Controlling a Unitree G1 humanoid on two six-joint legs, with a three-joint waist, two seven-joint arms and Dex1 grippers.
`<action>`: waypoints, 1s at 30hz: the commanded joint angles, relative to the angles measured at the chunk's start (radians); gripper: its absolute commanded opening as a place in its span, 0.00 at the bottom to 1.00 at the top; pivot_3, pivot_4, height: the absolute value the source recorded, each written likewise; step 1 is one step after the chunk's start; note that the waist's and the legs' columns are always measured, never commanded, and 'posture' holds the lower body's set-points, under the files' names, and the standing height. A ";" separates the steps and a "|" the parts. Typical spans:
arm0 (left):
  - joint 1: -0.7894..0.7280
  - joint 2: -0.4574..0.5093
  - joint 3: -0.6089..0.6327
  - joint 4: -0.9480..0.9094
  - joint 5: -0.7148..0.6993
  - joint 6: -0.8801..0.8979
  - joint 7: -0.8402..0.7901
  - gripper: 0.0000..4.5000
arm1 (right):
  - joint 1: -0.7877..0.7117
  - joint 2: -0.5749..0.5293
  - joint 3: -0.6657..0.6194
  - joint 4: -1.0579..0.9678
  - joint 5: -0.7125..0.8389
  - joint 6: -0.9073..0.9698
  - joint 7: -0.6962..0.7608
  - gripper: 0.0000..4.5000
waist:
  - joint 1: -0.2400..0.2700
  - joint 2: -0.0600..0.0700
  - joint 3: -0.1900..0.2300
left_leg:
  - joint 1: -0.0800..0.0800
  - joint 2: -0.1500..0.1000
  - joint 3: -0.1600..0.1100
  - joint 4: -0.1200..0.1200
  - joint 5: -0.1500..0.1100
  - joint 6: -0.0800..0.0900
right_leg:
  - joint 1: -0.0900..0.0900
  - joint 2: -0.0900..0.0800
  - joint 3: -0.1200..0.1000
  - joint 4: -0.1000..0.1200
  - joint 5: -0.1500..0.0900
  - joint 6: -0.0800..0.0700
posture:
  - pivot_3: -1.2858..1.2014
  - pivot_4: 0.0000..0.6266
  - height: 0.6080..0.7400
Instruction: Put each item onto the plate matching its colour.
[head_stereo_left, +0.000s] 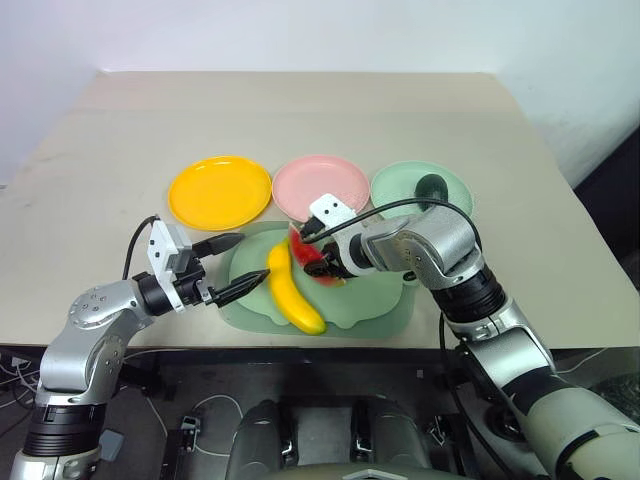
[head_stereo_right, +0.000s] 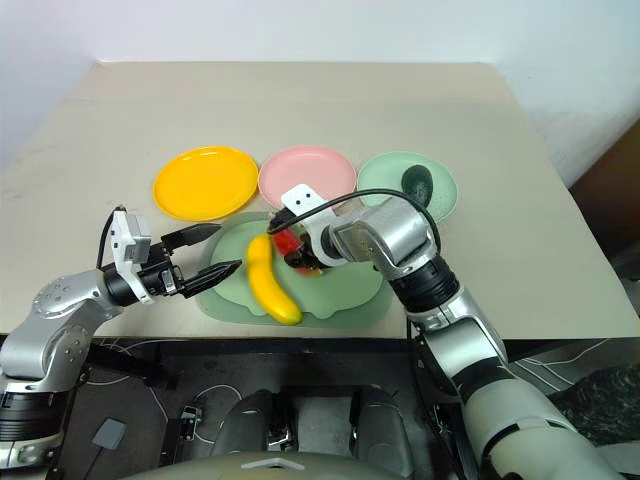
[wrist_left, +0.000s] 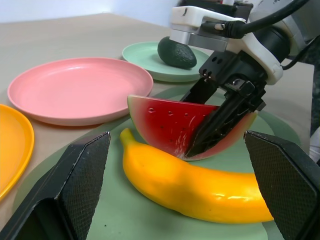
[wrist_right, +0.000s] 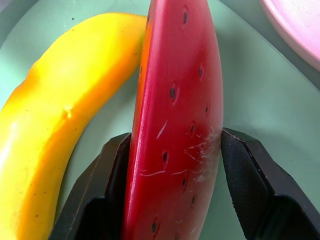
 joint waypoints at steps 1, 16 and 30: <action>-0.009 0.001 0.013 -0.008 -0.001 -0.017 -0.001 1.00 | -0.013 -0.017 0.003 -0.018 -0.014 0.009 0.018 0.53 | 0.000 0.000 0.000 | 0.000 0.000 0.000 0.000 0.000 0.000 | 0.000 0.000 0.000 0.000 0.000 0.000 | 0.52 0.24 0.66; -0.001 0.007 0.029 -0.025 -0.009 -0.011 0.009 1.00 | -0.190 -0.046 -0.185 0.144 -0.011 -0.100 0.137 0.53 | -0.002 0.000 0.000 | -0.005 0.000 0.001 0.000 0.000 0.000 | -0.005 0.000 0.000 0.000 0.000 0.000 | 0.52 0.24 0.66; 0.029 0.009 0.037 -0.040 0.001 -0.027 0.014 1.00 | -0.500 0.178 -0.188 1.109 -0.274 -0.828 0.208 0.53 | -0.003 0.000 0.000 | -0.014 -0.001 0.005 0.001 0.001 0.000 | -0.016 0.002 0.002 0.002 0.000 0.000 | 0.52 0.24 0.66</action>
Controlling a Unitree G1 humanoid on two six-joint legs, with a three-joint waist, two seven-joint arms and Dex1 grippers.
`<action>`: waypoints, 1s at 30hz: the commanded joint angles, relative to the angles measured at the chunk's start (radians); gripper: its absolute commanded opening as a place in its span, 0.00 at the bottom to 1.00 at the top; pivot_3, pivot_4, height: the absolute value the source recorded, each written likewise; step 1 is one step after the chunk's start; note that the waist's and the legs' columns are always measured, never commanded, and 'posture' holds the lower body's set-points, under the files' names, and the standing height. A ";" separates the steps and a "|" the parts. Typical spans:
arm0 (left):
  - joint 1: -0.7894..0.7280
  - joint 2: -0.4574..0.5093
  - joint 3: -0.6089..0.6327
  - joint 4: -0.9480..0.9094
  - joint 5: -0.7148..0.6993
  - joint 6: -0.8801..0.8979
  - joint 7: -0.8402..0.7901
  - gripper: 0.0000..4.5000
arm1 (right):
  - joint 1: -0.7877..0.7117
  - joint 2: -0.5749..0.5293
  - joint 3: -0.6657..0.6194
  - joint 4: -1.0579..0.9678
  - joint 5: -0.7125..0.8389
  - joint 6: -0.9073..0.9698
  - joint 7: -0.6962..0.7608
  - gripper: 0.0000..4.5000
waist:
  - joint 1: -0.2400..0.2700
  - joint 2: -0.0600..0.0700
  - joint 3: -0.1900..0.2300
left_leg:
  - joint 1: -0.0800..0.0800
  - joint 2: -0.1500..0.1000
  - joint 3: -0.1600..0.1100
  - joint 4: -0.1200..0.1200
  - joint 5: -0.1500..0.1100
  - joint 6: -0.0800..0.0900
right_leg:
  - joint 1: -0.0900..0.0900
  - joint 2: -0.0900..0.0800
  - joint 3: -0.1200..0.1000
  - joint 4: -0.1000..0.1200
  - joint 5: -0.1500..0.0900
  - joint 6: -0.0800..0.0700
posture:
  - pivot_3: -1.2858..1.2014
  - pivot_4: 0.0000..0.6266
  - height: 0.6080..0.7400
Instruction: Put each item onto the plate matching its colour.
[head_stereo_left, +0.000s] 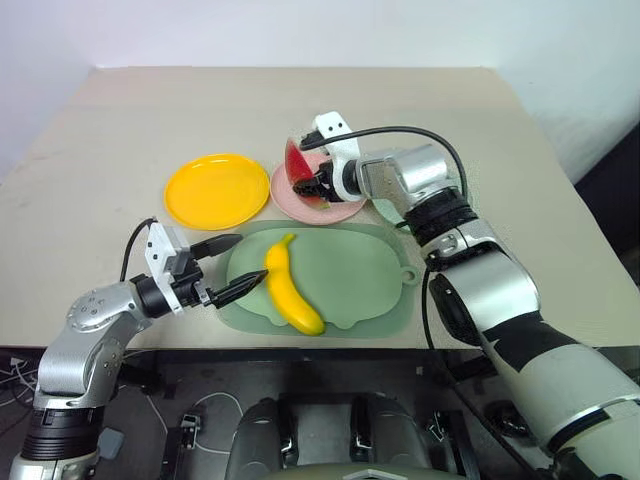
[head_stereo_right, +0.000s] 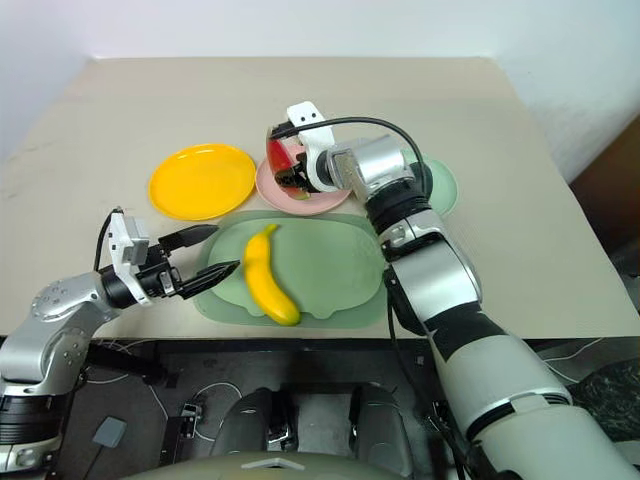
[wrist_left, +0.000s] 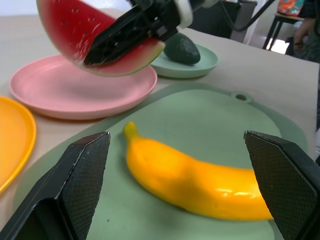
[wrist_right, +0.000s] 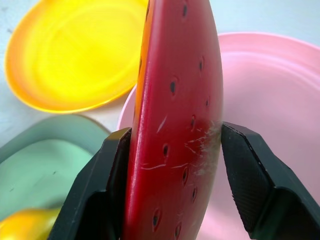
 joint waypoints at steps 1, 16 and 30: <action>0.011 0.010 0.029 -0.040 -0.002 -0.019 0.006 1.00 | -0.069 0.042 -0.016 0.142 -0.064 -0.145 0.017 0.53 | 0.000 0.000 0.000 | 0.000 0.000 0.000 0.000 0.000 0.000 | 0.000 0.000 0.000 0.000 0.000 0.000 | 0.52 0.24 0.66; 0.053 0.012 0.043 -0.097 -0.015 -0.001 0.045 1.00 | -0.098 0.090 -0.096 0.316 -0.192 -0.339 -0.067 0.99 | -0.001 0.000 0.000 | 0.000 0.001 -0.001 0.001 0.000 -0.001 | 0.000 0.001 0.000 0.001 0.000 0.000 | 0.52 0.24 0.66; 0.010 0.007 0.019 -0.120 -0.025 0.050 0.088 1.00 | 0.122 -0.072 -0.171 -0.303 -0.089 -0.061 0.158 0.99 | 0.004 0.000 0.000 | 0.000 0.001 -0.003 0.001 0.001 -0.001 | 0.000 0.001 0.000 0.001 0.000 0.000 | 0.52 0.24 0.66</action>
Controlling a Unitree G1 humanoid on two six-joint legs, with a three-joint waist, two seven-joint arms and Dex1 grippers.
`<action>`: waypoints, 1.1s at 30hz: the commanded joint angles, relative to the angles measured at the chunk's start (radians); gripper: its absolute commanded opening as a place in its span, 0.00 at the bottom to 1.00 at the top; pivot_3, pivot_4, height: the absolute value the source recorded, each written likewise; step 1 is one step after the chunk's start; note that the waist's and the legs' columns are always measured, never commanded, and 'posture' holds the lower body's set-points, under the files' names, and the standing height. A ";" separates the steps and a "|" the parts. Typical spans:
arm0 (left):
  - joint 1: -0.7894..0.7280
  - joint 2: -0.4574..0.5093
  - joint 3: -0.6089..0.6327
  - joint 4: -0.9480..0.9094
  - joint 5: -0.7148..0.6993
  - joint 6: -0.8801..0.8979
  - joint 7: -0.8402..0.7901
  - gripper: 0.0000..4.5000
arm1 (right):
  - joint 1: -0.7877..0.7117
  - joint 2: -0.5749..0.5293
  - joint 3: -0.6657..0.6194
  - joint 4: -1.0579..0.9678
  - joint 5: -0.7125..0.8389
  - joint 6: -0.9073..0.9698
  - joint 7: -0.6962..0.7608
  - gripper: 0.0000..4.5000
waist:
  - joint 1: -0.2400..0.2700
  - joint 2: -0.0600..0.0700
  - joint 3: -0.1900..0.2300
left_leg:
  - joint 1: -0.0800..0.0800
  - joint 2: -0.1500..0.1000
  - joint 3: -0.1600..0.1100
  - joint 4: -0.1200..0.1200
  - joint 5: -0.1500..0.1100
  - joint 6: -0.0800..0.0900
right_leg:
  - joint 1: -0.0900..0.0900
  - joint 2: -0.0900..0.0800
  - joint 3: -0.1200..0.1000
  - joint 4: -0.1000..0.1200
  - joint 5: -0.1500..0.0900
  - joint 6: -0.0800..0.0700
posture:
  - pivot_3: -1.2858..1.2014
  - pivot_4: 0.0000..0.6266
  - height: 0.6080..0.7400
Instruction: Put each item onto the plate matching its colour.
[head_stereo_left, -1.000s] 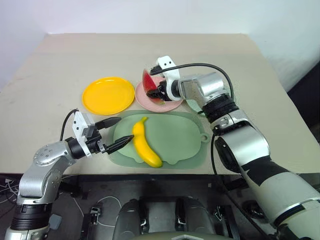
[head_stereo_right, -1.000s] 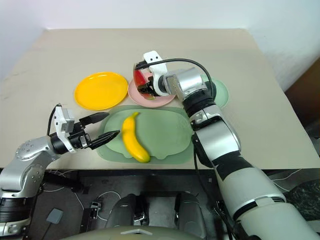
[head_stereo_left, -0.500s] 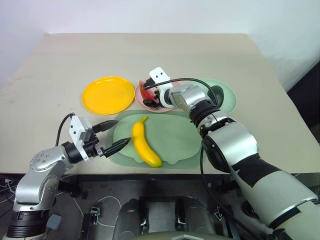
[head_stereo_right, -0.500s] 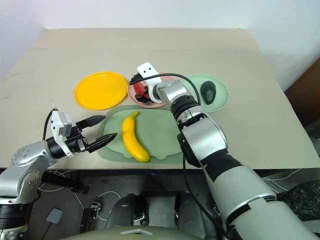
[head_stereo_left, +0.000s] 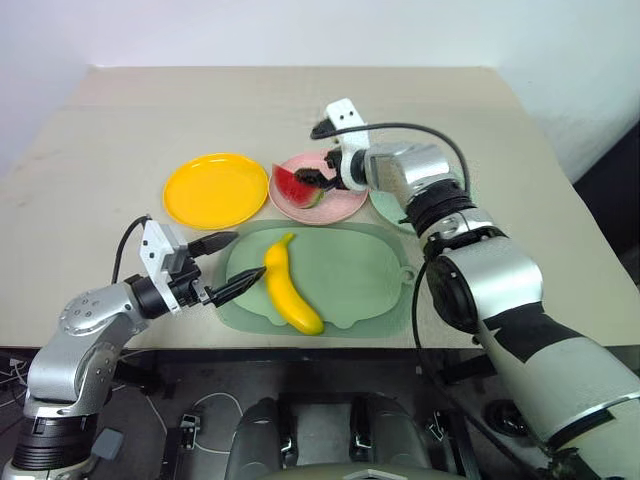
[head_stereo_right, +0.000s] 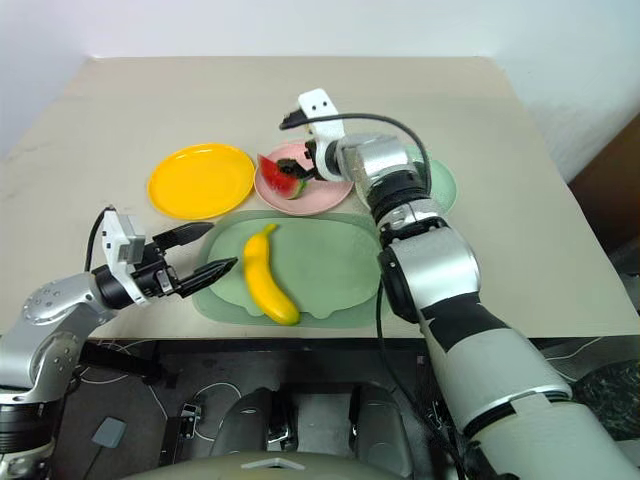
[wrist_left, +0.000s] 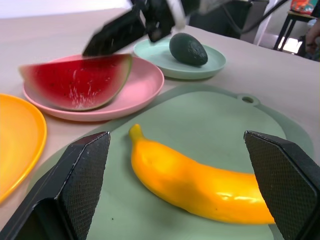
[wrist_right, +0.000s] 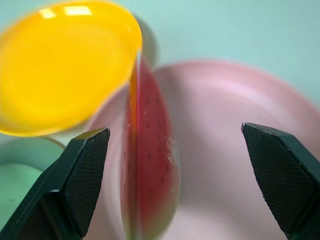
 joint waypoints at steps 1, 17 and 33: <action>-0.006 -0.014 -0.008 -0.045 -0.003 -0.001 0.023 1.00 | 0.203 -0.069 0.000 -0.481 0.059 0.092 0.056 0.99 | 0.005 0.000 0.000 | 0.000 0.000 -0.001 0.000 0.000 0.000 | 0.001 0.000 0.000 -0.001 0.000 0.000 | 0.52 0.24 0.66; -0.027 -0.071 -0.028 -0.128 -0.014 0.063 0.187 1.00 | 0.847 -0.268 -0.174 -1.346 0.415 0.126 0.215 0.99 | 0.009 -0.001 -0.001 | 0.002 -0.001 -0.003 0.000 0.001 -0.002 | 0.003 0.001 -0.001 0.000 0.000 0.000 | 0.52 0.24 0.66; -0.025 -0.145 -0.076 -0.231 -0.048 0.291 0.420 1.00 | 0.983 -0.408 -0.106 -1.350 0.412 -0.080 0.304 0.99 | 0.033 -0.001 0.000 | 0.017 0.000 -0.004 -0.001 0.000 0.000 | 0.018 0.000 -0.001 -0.003 0.000 0.000 | 0.52 0.24 0.66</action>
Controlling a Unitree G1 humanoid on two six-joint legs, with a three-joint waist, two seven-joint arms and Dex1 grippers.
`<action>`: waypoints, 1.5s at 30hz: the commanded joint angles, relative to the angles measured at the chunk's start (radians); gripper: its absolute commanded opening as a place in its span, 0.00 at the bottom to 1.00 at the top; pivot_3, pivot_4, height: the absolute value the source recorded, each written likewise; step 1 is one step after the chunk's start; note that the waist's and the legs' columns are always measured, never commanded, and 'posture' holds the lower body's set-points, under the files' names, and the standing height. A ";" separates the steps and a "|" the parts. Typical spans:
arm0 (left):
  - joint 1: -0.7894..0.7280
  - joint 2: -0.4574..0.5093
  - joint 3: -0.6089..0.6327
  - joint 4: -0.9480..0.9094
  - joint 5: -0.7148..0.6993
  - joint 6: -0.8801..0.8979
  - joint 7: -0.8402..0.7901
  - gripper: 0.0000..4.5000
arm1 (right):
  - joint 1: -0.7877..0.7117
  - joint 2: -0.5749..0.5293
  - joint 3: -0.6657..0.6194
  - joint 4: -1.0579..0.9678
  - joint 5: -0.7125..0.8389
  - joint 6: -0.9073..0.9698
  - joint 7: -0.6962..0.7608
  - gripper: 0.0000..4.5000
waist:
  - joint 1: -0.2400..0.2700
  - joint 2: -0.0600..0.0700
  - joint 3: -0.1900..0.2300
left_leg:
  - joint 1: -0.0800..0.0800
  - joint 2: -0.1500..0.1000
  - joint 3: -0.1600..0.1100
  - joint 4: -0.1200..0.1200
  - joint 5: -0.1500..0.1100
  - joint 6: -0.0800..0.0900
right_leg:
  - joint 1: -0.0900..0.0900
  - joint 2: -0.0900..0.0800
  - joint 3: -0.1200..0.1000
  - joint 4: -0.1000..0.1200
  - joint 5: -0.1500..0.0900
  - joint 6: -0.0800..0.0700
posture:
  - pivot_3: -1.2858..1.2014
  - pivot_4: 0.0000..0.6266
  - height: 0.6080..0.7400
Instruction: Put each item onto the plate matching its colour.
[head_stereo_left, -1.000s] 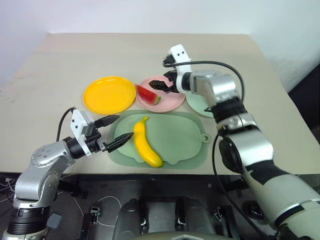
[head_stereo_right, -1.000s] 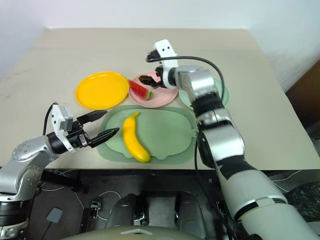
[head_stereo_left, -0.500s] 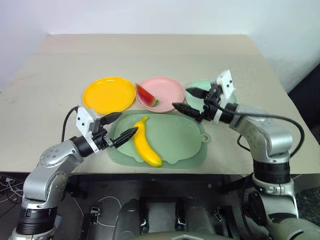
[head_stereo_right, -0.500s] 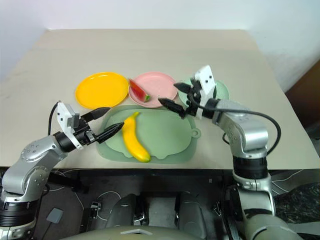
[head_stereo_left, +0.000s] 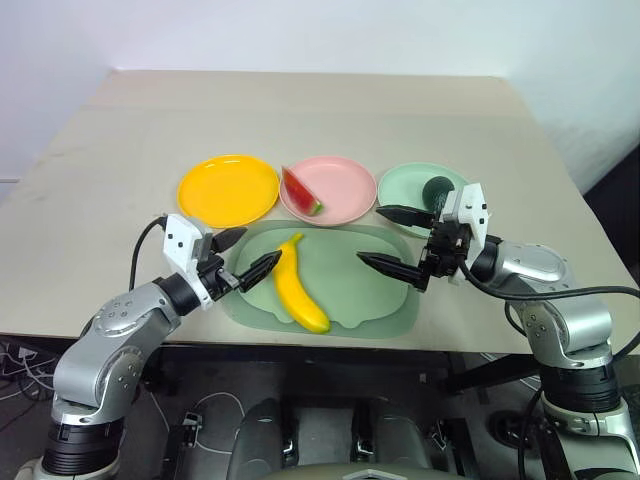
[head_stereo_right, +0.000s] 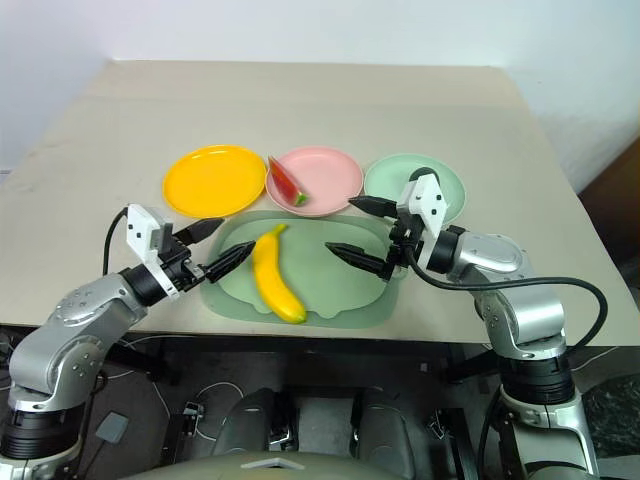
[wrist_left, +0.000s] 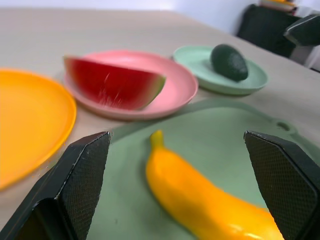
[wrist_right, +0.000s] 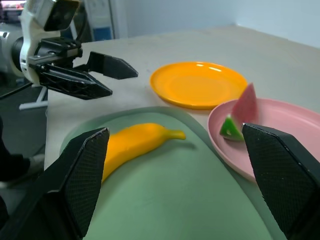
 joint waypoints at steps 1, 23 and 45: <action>-0.007 -0.024 -0.024 -0.074 -0.022 0.057 0.063 1.00 | -0.020 -0.021 -0.018 -0.003 0.022 -0.025 0.004 0.99 | 0.000 0.000 0.000 | 0.000 0.000 0.000 0.000 0.000 0.000 | 0.000 0.000 0.000 0.000 0.000 0.000 | 0.52 0.24 0.66; -0.256 -0.210 -0.091 -0.026 -0.027 0.589 0.383 1.00 | -0.049 -0.094 -0.009 0.057 0.006 -0.079 0.020 0.99 | 0.000 -0.001 0.000 | 0.000 -0.001 -0.001 0.001 0.000 0.000 | 0.001 0.000 -0.001 0.000 0.000 0.000 | 0.52 0.24 0.66; -0.378 -0.223 0.005 0.008 0.006 0.845 0.387 0.44 | -0.063 -0.088 0.006 0.079 -0.011 -0.077 0.004 1.00 | -0.001 -0.001 0.000 | 0.000 -0.001 -0.001 0.001 0.000 0.000 | 0.001 0.000 -0.001 0.000 0.000 0.000 | 0.52 0.24 0.66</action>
